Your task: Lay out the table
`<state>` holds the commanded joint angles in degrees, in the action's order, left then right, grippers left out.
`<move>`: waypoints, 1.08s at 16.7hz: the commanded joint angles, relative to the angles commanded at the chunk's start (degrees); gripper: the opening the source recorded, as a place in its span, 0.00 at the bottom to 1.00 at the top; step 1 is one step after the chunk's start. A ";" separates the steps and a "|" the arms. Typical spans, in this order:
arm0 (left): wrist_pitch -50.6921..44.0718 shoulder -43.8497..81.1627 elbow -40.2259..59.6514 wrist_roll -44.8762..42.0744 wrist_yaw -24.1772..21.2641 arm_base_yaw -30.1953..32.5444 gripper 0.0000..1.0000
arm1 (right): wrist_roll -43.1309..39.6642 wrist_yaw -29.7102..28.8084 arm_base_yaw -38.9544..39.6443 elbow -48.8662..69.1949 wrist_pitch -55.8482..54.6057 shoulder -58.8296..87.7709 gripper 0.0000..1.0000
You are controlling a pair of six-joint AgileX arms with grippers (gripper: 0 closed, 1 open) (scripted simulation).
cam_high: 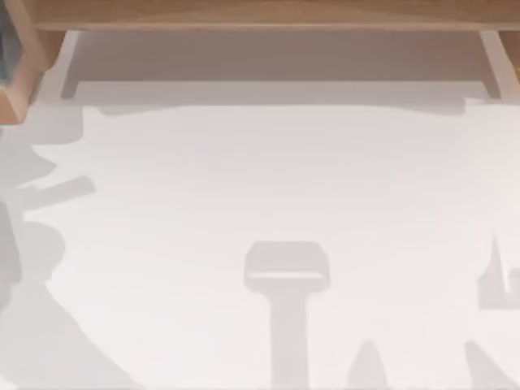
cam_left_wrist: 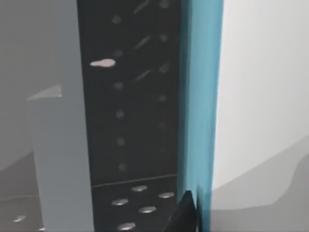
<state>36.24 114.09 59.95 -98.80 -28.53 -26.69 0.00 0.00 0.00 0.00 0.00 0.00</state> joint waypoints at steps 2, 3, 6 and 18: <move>0.00 0.00 0.00 0.00 0.00 0.00 0.75 | 0.00 0.00 0.00 0.00 0.00 0.00 1.00; 0.00 0.00 0.00 0.00 0.00 0.00 0.83 | 0.00 0.00 0.00 0.00 0.00 0.00 1.00; 0.00 0.00 0.00 0.00 0.00 0.00 1.00 | 0.00 0.00 0.00 0.00 0.00 0.00 1.00; 0.70 -2.42 -2.63 -0.17 -1.17 -0.94 1.00 | 0.00 0.00 0.00 0.00 0.00 0.00 1.00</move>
<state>36.94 111.68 57.32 -98.98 -29.69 -27.63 0.00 0.00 0.00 0.00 0.00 0.00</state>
